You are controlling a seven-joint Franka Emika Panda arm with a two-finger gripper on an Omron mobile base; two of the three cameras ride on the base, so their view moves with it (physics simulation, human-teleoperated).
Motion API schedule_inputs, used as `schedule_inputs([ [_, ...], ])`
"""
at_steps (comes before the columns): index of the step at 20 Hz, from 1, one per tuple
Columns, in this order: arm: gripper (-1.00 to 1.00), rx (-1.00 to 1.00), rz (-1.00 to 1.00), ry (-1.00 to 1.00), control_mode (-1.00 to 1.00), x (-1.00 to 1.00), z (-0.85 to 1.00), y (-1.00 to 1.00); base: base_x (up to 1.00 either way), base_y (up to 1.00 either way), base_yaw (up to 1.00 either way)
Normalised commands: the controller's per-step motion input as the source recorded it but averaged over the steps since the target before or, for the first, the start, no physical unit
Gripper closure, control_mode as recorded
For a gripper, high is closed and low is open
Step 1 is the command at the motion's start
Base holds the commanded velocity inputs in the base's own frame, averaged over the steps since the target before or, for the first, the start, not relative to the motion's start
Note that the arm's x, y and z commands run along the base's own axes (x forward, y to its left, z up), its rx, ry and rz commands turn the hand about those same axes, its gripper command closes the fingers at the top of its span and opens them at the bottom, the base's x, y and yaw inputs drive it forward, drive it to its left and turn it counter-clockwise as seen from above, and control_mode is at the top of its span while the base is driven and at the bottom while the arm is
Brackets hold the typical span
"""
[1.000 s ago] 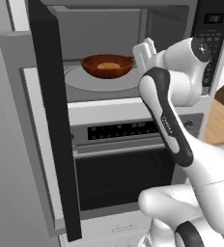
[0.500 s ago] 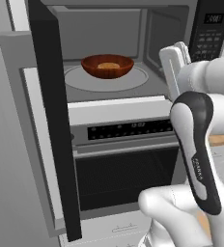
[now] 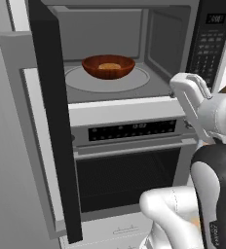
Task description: Open the microwave, place the bowl with waffle inside the microwave, then close the microwave door and turn it on.
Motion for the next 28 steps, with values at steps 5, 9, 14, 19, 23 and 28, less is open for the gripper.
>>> schedule_inputs([
  [5, -1.00, -0.33, 0.00, -0.13, -1.00, -0.28, -0.46, 0.34, 0.00, 0.00, 0.00],
  [9, -1.00, -0.24, 0.00, -0.17, -1.00, 0.17, -0.26, 0.04, 0.00, 0.00, 0.00],
  [14, -1.00, -0.12, 0.00, -0.14, -1.00, 0.51, -0.07, 0.00, 0.00, 0.00, 0.00],
  [19, -1.00, -0.09, 0.00, -0.12, -1.00, 0.66, -0.23, 0.04, 0.00, 0.00, 0.00],
  [23, -1.00, -0.15, 0.00, -0.09, -1.00, 0.48, -0.39, 0.18, 0.00, 0.00, 0.00],
  [28, -1.00, -0.15, 0.00, -0.13, -1.00, 0.36, -0.35, 0.23, 0.00, 0.00, 0.00],
])
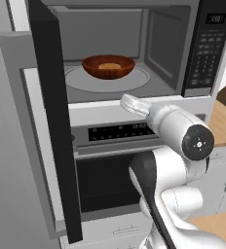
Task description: Open the microwave, place the bowl with waffle inside the microwave, then close the microwave door and turn it on.
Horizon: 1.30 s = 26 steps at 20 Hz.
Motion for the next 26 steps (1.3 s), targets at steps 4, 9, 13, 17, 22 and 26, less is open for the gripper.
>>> schedule_inputs([
  [4, -1.00, -0.06, 0.02, -0.15, -1.00, 0.57, -0.21, 0.13, 0.00, 0.00, 0.00],
  [9, -1.00, -0.02, 0.04, -0.13, -1.00, 0.79, -0.20, 0.09, 0.00, 0.00, 0.00],
  [13, -1.00, -0.10, 0.01, -0.01, -1.00, 0.15, -0.28, 0.46, 0.00, 0.00, 0.00],
  [17, -1.00, -0.11, 0.00, 0.00, -1.00, 0.00, -0.19, 0.49, 0.00, 0.00, 0.00],
  [22, -1.00, -0.08, 0.00, -0.01, -1.00, 0.11, -0.22, 0.30, 0.00, 0.00, 0.00],
  [26, -1.00, -0.06, 0.00, -0.04, -1.00, 0.29, -0.36, 0.14, 0.00, 0.00, 0.00],
])
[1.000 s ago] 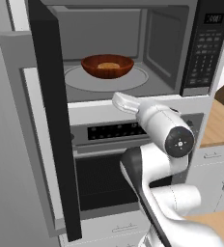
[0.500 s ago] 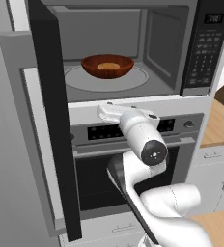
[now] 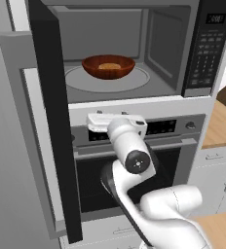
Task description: Open the microwave, place the bowl with waffle inside the microwave, then close the microwave door and turn it on.
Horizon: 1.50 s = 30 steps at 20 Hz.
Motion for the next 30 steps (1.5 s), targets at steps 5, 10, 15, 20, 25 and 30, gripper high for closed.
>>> schedule_inputs([
  [5, -1.00, -0.12, 0.00, -0.03, -1.00, 0.01, -0.29, 0.51, 0.00, 0.00, 0.00],
  [10, -1.00, -0.11, 0.00, -0.09, -1.00, 0.00, -0.15, 0.63, 0.00, 0.00, 0.00],
  [15, -1.00, -0.10, 0.00, -0.07, -1.00, 0.00, -0.16, 0.61, 0.00, 0.00, 0.00],
  [20, -1.00, -0.08, 0.00, -0.01, -1.00, 0.00, -0.15, 0.56, 0.00, 0.00, 0.00],
  [25, -1.00, -0.09, -0.03, -0.08, -1.00, -0.06, -0.01, 0.57, 0.00, 0.00, 0.00],
  [30, -1.00, -0.12, -0.08, -0.11, -1.00, -0.14, -0.08, 0.71, 0.00, 0.00, 0.00],
])
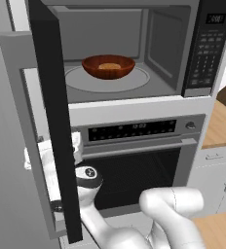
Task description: Open the microwave, place the bowl with waffle inside the microwave, then close the microwave door and turn it on.
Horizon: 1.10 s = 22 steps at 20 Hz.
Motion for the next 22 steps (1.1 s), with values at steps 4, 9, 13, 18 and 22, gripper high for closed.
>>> schedule_inputs([
  [4, -1.00, -0.11, -0.12, -0.09, -1.00, -0.20, -0.10, 0.69, 0.00, 0.00, 0.00],
  [9, -1.00, -0.07, -0.16, -0.09, -1.00, -0.42, -0.02, 0.58, 0.00, 0.00, 0.00],
  [13, -1.00, -0.07, -0.19, -0.10, -1.00, -0.51, 0.00, 0.50, 0.00, 0.00, 0.00],
  [18, -1.00, -0.04, -0.22, -0.09, -1.00, -0.40, 0.04, 0.29, 0.00, 0.00, 0.00],
  [22, -1.00, -0.01, -0.26, -0.04, -1.00, -0.35, 0.11, -0.01, 0.00, 0.00, 0.00],
])
